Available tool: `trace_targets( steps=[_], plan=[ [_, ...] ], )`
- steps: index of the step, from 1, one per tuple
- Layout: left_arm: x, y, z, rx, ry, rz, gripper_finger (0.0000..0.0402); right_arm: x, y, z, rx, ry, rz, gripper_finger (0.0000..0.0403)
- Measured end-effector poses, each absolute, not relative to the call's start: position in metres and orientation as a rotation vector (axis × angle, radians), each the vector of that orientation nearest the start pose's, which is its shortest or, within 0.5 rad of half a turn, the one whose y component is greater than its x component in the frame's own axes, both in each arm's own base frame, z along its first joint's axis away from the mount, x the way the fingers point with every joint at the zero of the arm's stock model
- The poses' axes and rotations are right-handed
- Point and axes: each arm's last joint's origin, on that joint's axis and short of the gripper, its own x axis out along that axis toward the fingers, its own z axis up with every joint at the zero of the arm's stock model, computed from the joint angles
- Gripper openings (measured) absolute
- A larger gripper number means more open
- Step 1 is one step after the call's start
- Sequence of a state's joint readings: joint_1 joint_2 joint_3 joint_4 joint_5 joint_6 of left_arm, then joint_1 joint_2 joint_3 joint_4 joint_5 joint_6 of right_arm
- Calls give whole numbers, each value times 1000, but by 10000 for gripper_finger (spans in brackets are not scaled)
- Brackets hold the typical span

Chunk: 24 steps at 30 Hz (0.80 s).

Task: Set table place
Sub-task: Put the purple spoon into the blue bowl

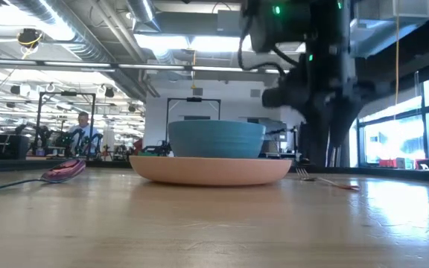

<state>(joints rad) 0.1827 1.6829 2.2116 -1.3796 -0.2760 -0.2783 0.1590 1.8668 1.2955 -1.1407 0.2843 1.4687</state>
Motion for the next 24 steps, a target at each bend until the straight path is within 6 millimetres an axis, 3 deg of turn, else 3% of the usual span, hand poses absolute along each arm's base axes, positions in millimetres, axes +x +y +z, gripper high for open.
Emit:
trace_targets(
  steps=[6, 11, 17, 24],
  plan=[
    [285, 58, 467, -281, 812, 568, 149, 321, 53, 224, 666, 1443, -1091, 124],
    [274, 50, 458, -434, 942, 608, 149, 326, 63, 273, 610, 1464, -952, 124],
    [277, 16, 454, -578, 959, 504, 149, 335, 72, 334, 386, 1248, -750, 124],
    [281, -43, 431, -692, 981, 619, 149, 332, 73, 400, 107, 980, -643, 124]
  ],
)
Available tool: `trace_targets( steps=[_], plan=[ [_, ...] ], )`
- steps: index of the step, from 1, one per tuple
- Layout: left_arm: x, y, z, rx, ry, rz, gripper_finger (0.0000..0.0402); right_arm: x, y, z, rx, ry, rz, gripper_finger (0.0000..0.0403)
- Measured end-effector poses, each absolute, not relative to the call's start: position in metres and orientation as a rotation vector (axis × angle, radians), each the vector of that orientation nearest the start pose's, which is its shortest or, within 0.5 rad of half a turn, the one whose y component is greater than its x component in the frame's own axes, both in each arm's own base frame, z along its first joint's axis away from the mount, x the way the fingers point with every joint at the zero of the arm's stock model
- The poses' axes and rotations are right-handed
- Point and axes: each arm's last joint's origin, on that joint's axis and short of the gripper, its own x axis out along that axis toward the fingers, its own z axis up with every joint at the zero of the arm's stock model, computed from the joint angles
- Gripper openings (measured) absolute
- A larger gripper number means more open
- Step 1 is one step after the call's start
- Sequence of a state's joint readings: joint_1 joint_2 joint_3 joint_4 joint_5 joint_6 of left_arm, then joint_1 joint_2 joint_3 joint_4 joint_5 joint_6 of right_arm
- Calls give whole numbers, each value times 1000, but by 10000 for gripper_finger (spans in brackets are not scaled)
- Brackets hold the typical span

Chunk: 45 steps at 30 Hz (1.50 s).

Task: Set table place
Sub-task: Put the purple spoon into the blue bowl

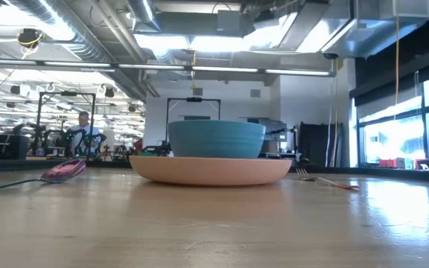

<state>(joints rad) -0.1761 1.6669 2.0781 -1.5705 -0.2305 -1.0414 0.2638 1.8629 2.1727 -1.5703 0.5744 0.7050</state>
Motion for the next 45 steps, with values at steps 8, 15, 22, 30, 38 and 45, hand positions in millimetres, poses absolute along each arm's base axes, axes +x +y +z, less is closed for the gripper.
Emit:
trace_targets(
  steps=[8, 15, 22, 30, 38, 45],
  plan=[
    [269, -117, 369, -886, 985, 926, 149, 322, 68, 440, -37, 869, -574, 124],
    [246, -155, 296, -983, 930, 1200, 149, 321, 67, 442, -87, 878, -549, 124],
    [239, -173, 232, -1078, 891, 1158, 149, 321, 67, 442, -91, 873, -560, 124],
    [223, -167, 179, -1046, 901, 1159, 149, 321, 67, 442, -80, 869, -565, 124],
    [215, -160, 159, -1025, 899, 1165, 149, 321, 67, 442, -56, 865, -571, 124],
    [216, -159, 153, -1034, 821, 1128, 149, 321, 67, 442, -53, 864, -571, 124]
  ],
)
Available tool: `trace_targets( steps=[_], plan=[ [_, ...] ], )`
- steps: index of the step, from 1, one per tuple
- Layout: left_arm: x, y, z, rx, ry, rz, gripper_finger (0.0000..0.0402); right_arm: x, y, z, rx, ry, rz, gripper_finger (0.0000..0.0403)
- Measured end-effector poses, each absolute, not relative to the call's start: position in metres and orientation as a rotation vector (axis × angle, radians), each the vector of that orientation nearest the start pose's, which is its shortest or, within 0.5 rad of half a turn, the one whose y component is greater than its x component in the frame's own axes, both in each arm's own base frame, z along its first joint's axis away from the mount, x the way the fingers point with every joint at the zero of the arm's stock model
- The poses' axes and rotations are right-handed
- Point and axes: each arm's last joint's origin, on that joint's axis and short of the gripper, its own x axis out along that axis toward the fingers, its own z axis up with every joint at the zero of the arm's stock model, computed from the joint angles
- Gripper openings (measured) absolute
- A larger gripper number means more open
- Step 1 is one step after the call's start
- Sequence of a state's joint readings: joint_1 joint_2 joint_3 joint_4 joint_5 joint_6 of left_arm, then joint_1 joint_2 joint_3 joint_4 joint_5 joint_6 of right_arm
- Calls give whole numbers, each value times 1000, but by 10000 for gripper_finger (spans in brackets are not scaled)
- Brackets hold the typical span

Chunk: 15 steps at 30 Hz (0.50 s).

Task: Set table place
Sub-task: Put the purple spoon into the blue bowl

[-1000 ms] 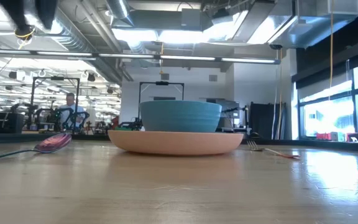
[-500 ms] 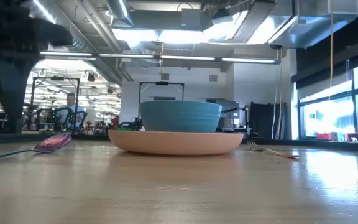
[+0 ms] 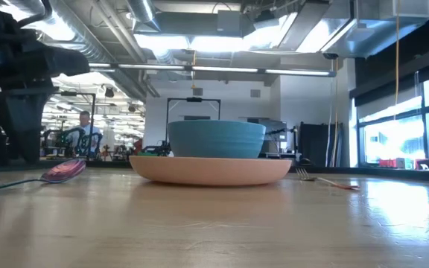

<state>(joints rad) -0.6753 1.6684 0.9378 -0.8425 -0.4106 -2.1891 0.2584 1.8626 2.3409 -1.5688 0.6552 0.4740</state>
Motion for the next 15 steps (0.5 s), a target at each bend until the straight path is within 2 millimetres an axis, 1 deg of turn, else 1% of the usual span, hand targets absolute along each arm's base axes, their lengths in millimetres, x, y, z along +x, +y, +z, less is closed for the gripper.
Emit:
trace_targets(
  steps=[8, 15],
  plan=[
    [216, -157, 150, -1029, 821, 1136, 149, 321, 67, 442, -53, 865, -570, 124],
    [224, -164, 133, -1038, 827, 1133, 149, 321, 67, 442, -55, 865, -569, 124]
  ],
)
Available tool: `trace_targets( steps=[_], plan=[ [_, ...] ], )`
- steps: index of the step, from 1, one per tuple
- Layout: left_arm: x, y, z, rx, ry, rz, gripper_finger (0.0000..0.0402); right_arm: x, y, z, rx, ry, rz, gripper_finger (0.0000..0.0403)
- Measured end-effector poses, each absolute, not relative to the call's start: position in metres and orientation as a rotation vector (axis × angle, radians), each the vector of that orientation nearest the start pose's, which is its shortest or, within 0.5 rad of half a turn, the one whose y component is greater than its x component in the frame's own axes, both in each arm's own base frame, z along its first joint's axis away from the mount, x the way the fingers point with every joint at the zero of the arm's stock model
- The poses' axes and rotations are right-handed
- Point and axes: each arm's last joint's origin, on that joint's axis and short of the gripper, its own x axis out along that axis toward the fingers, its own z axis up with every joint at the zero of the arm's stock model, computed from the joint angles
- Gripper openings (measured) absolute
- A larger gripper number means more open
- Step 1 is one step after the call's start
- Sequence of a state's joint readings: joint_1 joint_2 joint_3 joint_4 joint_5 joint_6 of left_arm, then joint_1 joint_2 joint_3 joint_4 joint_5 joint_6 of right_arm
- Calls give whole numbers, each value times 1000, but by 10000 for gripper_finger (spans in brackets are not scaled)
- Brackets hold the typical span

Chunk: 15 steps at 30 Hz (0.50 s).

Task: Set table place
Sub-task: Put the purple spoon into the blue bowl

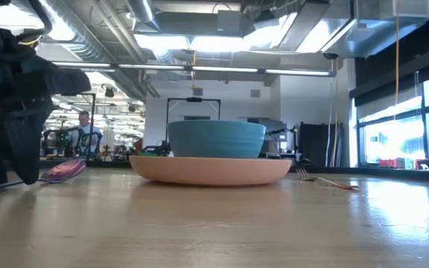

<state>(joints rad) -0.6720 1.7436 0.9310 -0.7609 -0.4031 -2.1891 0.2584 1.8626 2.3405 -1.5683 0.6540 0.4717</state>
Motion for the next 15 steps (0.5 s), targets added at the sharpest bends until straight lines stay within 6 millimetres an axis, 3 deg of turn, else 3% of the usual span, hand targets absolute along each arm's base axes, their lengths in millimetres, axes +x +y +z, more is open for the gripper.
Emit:
trace_targets(
  steps=[9, 15],
  plan=[
    [224, -164, 125, -1028, 833, 1171, 144, 321, 67, 442, -56, 865, -569, 124],
    [223, -163, 125, -1003, 856, 1174, 68, 322, 67, 442, -56, 865, -569, 124]
  ],
)
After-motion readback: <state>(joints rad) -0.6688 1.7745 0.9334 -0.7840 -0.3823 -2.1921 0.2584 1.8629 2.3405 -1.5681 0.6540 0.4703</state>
